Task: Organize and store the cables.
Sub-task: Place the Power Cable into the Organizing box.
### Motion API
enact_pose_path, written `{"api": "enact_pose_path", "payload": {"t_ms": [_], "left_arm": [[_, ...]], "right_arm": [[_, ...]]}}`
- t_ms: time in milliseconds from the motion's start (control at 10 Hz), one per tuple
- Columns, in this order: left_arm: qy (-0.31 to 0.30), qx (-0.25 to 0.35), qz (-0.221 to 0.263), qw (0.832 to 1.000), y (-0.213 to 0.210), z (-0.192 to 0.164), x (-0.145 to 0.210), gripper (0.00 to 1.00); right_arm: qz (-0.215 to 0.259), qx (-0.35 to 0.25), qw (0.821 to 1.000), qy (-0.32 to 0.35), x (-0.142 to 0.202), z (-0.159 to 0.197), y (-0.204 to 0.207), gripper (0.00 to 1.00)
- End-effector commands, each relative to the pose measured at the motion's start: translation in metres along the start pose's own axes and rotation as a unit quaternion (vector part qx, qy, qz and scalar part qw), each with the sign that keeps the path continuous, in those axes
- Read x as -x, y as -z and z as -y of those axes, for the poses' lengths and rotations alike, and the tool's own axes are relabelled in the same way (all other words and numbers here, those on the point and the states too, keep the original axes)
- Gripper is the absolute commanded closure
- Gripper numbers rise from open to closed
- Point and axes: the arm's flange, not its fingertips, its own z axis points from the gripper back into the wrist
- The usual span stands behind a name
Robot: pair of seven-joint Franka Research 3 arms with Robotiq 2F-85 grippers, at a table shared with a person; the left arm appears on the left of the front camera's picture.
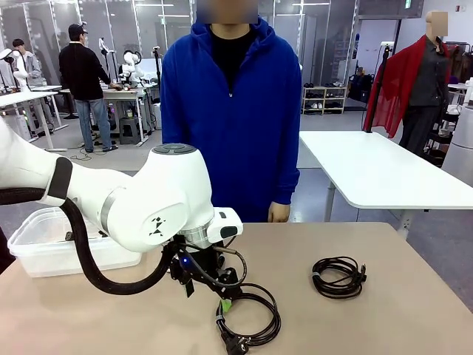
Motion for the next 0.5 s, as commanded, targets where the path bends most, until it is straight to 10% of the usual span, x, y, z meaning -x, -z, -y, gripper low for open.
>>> {"api": "enact_pose_path", "payload": {"t_ms": [0,400], "left_arm": [[-0.006,0.003,-0.001,1.000,0.0003,-0.0005,0.0016,0.00],[-0.001,0.000,0.000,1.000,0.0001,-0.0007,-0.0001,0.00]], "right_arm": [[0.003,-0.004,1.000,-0.009,0.0005,0.0010,-0.0015,0.00],[0.003,-0.004,1.000,-0.009,0.0005,0.0010,-0.0015,0.00]]}}
